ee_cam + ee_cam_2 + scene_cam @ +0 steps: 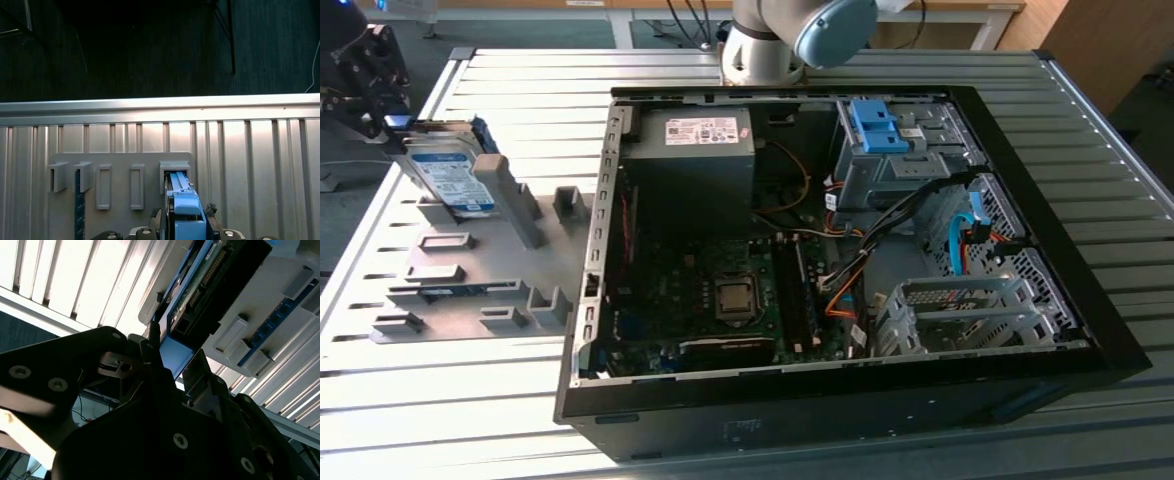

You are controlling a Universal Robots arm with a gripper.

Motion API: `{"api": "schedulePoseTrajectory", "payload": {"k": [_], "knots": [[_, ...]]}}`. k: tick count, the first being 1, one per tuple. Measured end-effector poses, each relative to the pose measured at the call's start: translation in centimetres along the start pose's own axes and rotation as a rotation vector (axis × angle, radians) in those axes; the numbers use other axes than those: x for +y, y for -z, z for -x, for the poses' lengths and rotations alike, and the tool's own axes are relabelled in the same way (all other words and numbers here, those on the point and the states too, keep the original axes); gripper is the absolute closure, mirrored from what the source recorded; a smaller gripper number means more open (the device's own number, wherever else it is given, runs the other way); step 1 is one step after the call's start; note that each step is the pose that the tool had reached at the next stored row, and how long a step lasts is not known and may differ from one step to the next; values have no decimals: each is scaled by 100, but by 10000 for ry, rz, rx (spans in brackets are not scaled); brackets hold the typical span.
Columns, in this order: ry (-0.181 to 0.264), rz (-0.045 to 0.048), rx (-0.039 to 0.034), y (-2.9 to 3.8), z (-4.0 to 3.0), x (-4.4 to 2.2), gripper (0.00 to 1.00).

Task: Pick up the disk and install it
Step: 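Pick up the disk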

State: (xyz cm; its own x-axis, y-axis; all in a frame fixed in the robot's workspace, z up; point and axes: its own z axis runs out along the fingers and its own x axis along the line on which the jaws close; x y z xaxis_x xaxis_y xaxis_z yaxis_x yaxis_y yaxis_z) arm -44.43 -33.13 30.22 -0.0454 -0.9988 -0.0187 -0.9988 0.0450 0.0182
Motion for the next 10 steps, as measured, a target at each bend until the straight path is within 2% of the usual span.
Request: {"api": "schedulePoseTrajectory", "payload": {"k": [7, 10], "knots": [[-39, -2, 0, -32, 21, 4, 55], [-70, -4, 32, -54, 21, 11, 55]]}}
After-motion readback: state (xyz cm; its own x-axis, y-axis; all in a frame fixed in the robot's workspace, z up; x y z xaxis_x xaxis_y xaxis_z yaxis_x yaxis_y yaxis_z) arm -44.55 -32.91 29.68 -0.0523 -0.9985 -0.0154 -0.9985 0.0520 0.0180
